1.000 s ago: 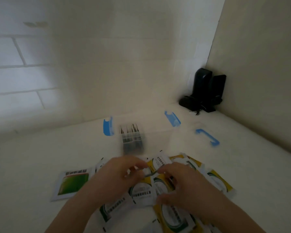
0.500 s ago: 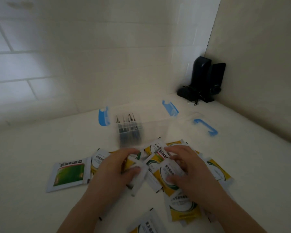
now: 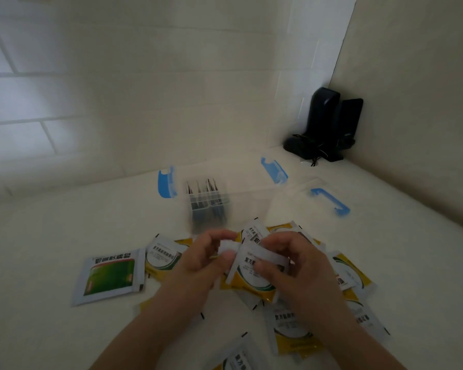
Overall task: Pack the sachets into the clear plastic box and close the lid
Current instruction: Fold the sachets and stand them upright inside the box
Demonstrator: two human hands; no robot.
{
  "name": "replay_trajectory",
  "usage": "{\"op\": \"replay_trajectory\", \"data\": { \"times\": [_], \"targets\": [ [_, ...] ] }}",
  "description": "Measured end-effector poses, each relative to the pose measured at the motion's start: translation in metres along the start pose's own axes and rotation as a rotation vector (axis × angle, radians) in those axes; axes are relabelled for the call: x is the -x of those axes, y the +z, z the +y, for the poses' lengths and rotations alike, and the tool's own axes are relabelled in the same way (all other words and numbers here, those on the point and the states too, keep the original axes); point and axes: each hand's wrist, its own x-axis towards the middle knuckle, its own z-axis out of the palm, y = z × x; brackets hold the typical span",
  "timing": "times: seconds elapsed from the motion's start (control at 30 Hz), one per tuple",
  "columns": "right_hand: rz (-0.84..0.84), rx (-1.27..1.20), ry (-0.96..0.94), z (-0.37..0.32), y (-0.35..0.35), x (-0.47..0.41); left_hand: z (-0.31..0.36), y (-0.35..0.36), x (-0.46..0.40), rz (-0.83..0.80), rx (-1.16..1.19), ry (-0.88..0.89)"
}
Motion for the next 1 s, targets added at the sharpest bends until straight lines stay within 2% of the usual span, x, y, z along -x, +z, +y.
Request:
{"op": "replay_trajectory", "data": {
  "times": [0.1,0.17,0.23,0.27,0.37,0.4,0.43,0.5,0.57,0.7,0.8,1.0],
  "targets": [
    [0.066,0.172,-0.040,-0.001,0.008,0.003,0.002,0.004,0.002,-0.109,-0.114,0.042],
    [0.099,0.167,0.000,-0.003,0.008,0.005,0.000,0.005,0.002,-0.058,-0.237,0.076],
    [0.049,0.214,-0.023,-0.006,0.002,0.007,-0.002,0.001,0.000,0.043,-0.295,0.098],
    [-0.049,0.276,-0.049,-0.008,-0.001,0.009,-0.003,-0.002,-0.001,0.085,-0.291,0.099],
    [-0.554,0.450,-0.109,-0.006,0.002,0.016,-0.002,-0.010,-0.003,0.177,-0.221,0.097],
    [-0.662,0.511,-0.190,-0.001,0.007,0.019,-0.002,-0.010,-0.003,0.194,-0.200,0.099],
    [-0.696,0.569,-0.281,0.004,0.013,0.020,-0.002,-0.011,-0.003,0.198,-0.190,0.100],
    [-0.695,0.661,-0.359,0.008,0.021,0.021,-0.003,-0.010,-0.002,0.188,-0.201,0.112],
    [-0.732,0.651,-0.348,0.007,0.023,0.021,-0.004,-0.009,-0.002,0.175,-0.222,0.127],
    [-0.710,0.477,-0.132,-0.003,0.021,0.019,-0.003,-0.009,-0.002,0.138,-0.293,0.127],
    [-0.592,0.425,-0.029,-0.004,0.019,0.018,-0.004,-0.008,-0.001,0.116,-0.368,0.122],
    [-0.301,0.369,0.017,-0.002,0.021,0.011,-0.001,-0.006,0.002,0.018,-0.448,0.123]
  ]
}}
